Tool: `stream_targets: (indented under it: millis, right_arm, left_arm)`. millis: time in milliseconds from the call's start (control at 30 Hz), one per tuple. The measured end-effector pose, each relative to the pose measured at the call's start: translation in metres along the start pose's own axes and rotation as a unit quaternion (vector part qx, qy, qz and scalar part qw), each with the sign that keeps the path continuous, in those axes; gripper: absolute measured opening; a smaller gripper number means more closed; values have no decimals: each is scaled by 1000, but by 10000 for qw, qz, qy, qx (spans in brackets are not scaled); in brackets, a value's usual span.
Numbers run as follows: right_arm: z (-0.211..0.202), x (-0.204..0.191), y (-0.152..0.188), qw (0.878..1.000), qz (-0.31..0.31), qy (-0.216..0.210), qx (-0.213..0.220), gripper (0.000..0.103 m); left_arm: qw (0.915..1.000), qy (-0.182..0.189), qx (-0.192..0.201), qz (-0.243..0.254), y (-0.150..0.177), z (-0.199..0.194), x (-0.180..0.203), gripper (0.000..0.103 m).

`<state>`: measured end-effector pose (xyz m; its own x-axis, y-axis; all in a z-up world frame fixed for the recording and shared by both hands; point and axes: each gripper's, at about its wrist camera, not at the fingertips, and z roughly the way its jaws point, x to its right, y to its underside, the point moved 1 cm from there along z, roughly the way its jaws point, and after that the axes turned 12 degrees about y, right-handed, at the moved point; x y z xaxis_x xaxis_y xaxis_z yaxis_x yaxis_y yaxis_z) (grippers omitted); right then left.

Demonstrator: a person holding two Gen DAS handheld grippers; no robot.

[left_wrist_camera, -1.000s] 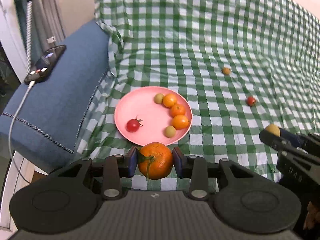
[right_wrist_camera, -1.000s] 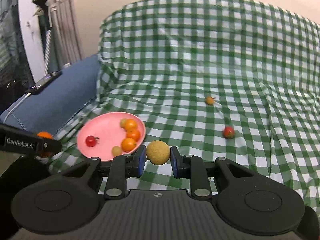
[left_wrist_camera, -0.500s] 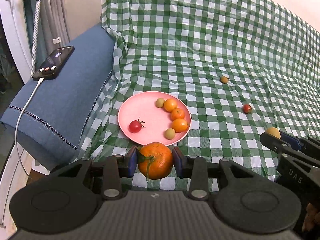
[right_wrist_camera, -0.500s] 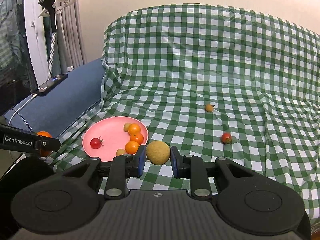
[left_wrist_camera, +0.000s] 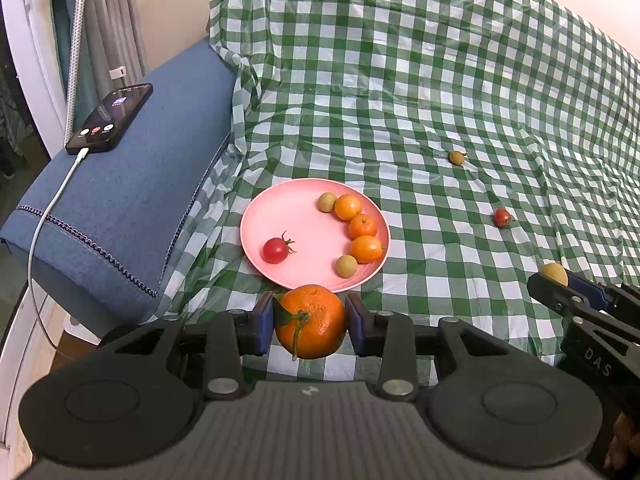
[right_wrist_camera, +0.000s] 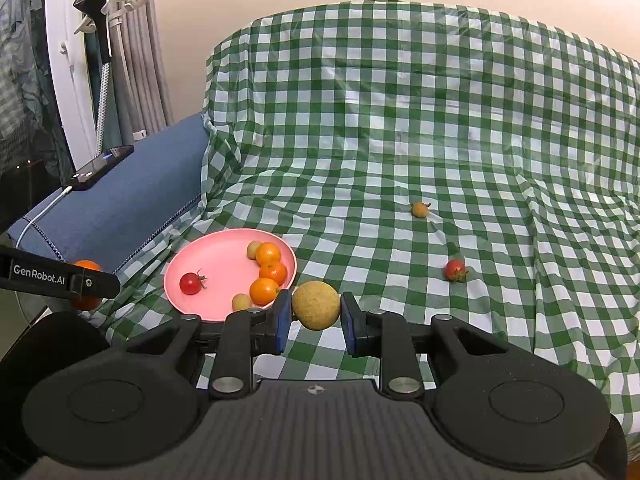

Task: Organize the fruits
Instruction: 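Carry both fruits over the pink plate and open both tools to release them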

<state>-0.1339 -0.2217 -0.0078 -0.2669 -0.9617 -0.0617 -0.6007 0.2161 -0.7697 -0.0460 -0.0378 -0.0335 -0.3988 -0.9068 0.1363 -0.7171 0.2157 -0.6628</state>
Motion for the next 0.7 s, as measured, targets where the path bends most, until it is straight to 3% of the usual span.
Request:
stream_targets:
  millis: [367, 700]
  right_arm:
    - [21, -3, -2, 9997, -145, -109, -153, 27]
    - [67, -40, -17, 9968, -493, -522, -338, 27]
  left_arm:
    - [9995, -13, -259, -194, -8, 21, -13, 41]
    - [9959, -188, -663, -588, -46, 73, -49, 41]
